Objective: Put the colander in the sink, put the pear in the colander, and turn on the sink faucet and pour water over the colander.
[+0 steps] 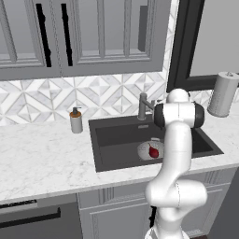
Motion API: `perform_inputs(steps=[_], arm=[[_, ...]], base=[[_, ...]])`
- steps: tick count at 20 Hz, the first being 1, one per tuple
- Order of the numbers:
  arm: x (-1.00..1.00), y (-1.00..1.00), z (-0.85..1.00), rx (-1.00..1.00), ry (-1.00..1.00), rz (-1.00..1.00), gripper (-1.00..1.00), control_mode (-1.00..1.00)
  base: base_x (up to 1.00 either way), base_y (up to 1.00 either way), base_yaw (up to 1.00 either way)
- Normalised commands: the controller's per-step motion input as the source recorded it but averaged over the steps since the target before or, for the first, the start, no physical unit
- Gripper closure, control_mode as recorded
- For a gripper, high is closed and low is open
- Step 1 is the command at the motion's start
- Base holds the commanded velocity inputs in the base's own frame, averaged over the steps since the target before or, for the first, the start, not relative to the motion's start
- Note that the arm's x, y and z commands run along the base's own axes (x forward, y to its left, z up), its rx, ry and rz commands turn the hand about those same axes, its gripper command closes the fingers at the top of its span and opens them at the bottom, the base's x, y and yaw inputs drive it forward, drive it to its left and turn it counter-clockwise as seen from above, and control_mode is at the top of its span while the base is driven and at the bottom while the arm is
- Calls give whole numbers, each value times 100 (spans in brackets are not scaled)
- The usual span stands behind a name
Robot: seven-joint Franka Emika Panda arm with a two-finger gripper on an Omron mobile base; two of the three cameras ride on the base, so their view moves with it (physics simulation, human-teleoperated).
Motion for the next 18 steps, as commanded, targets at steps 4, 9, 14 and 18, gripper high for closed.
perform_inputs(steps=[4,9,14,18], arm=[[18,0,-4,0,0,0,-100,-100],[14,0,0,0,0,0,-100,-100],[9,0,0,0,0,0,-100,-100],[10,1,0,0,0,0,-100,-100]], base=[[0,0,0],[0,0,0],[0,0,0],[0,0,0]])
